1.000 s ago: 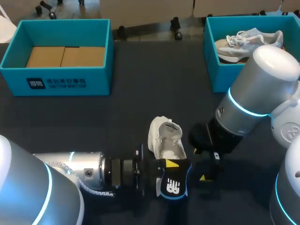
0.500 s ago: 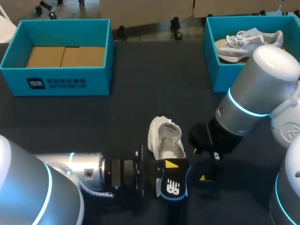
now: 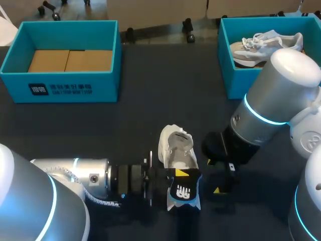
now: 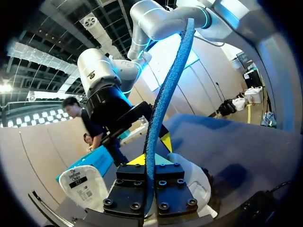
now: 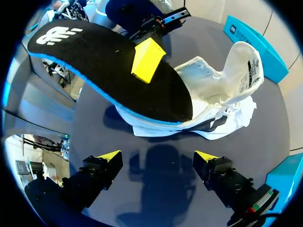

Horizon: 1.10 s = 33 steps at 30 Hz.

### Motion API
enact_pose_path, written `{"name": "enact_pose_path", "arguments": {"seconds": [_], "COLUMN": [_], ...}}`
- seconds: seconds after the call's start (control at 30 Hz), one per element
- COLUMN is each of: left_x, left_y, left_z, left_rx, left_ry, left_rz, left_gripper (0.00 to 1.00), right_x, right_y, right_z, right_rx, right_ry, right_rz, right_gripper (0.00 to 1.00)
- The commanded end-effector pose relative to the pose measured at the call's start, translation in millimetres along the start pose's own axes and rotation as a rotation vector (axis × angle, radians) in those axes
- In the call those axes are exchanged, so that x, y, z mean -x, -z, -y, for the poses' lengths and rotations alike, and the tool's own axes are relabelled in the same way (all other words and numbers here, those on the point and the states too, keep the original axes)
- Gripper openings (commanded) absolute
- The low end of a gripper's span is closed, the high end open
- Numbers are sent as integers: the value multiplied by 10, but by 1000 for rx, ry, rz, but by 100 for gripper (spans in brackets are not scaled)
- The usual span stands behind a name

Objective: Take the shoe out of the shoebox, open the shoe tongue, remove and reinsert the insole, then place the shoe into the shoebox

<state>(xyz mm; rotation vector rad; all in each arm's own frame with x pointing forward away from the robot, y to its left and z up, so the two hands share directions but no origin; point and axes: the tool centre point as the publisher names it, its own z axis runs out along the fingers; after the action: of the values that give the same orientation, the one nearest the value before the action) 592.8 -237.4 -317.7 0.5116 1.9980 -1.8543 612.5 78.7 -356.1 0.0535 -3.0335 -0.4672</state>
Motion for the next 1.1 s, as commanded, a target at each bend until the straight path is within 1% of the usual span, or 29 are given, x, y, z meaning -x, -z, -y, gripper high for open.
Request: {"name": "enact_pose_path", "arguments": {"seconds": [0.03,0.3,0.53,0.8,0.97,1.1], "left_x": [73,70,71,68,64,76], "left_y": [-12,-54,-54,-41,-51,-63], "left_z": [-32,-158,-226,-334,-378,-427], "left_rx": [14,41,65,124,139,167], "left_ry": [18,57,37,-13,-34,-54], "left_rz": [-4,-28,-27,-28,-27,-25], "left_gripper": [0,0,0,0,0,0], "right_x": [-1,-1,-1,-1,-1,-1], "right_y": [-12,-12,-12,-12,-12,-12], "right_z": [0,0,0,0,0,0], "right_rx": [1,1,1,1,1,1], "right_ry": [0,0,0,0,0,0], "right_rz": [0,0,0,0,0,0], "right_gripper": [100,100,100,100,100,100]}}
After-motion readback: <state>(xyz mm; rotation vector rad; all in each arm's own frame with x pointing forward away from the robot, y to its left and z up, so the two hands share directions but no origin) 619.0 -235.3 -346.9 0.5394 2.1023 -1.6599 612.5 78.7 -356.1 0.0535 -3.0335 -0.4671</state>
